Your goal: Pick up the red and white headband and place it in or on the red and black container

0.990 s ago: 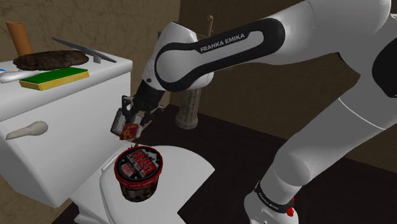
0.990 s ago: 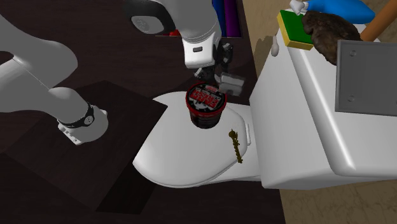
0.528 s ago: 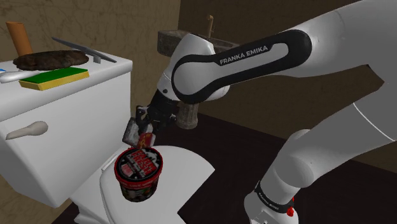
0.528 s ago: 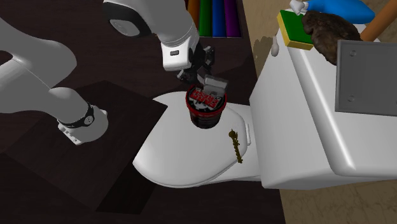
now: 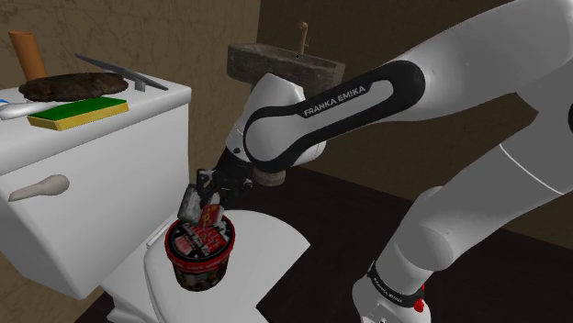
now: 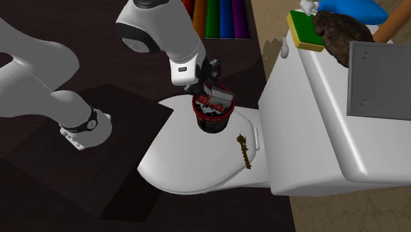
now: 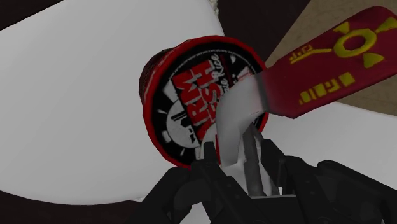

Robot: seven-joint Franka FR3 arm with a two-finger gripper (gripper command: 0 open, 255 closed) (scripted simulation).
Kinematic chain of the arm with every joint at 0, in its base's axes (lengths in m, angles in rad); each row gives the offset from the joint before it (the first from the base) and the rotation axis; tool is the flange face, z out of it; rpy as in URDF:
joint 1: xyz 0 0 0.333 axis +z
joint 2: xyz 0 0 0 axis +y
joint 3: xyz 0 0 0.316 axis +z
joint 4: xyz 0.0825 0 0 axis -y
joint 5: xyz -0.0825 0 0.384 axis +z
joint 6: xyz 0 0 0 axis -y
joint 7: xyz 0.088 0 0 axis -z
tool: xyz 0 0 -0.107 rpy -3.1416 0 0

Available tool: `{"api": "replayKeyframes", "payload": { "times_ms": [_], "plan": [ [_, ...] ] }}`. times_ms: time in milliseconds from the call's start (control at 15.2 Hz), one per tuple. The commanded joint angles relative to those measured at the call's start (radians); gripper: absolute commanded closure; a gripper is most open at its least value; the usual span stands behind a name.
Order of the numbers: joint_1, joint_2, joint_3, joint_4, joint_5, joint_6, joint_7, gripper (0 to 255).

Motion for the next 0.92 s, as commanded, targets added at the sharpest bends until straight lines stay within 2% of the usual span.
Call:
{"api": "replayKeyframes", "payload": {
  "times_ms": [0, 528, 594, 858],
  "plan": [
    [0.001, 0.026, 0.007, -0.011, 0.006, 0.037, -0.009, 255],
    [0.001, 0.034, 0.009, -0.014, 0.008, 0.049, -0.011, 255],
    [0.002, 0.034, 0.009, -0.015, 0.008, 0.049, -0.012, 0],
    [0.001, 0.034, 0.009, -0.015, 0.008, 0.049, -0.012, 0]
  ]
}}
